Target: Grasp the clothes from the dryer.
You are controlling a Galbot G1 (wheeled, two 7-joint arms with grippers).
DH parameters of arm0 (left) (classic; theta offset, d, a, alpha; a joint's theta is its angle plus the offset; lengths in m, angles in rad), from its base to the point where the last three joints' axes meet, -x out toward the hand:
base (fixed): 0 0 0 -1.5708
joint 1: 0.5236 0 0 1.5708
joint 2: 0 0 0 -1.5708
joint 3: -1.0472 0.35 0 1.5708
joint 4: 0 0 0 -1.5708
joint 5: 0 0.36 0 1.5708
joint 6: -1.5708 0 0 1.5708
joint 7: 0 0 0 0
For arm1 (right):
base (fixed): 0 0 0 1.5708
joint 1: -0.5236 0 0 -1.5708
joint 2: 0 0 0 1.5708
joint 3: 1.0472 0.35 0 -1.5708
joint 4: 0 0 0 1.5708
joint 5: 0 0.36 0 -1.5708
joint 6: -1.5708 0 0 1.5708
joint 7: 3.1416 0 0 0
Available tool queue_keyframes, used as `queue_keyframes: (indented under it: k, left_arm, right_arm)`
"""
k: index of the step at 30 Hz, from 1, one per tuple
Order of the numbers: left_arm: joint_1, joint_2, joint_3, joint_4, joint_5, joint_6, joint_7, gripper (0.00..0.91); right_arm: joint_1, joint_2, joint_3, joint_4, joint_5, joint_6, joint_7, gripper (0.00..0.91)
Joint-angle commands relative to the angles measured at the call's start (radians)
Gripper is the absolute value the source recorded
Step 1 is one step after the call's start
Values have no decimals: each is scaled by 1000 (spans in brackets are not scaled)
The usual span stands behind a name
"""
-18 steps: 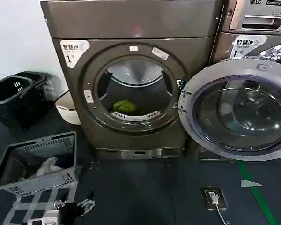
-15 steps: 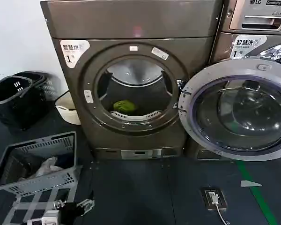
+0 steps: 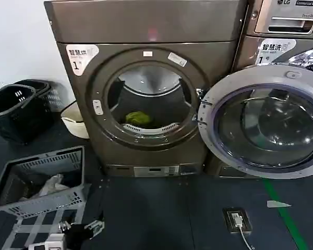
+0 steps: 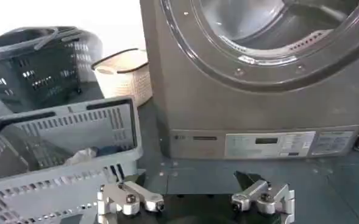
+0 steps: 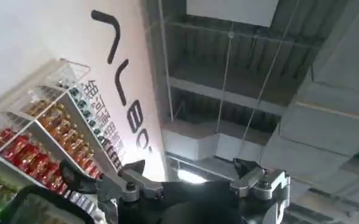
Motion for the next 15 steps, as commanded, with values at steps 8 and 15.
queue_keyframes:
  k: [8,15]
  left_arm:
    - [2,-4,0,-2,3,0,0,907]
    - [3,-4,0,-3,4,-1,0,907]
  right_arm:
    - [2,1,1,-3,10,7,-7,907]
    - [-2,2,7,-6,16,9,-8,907]
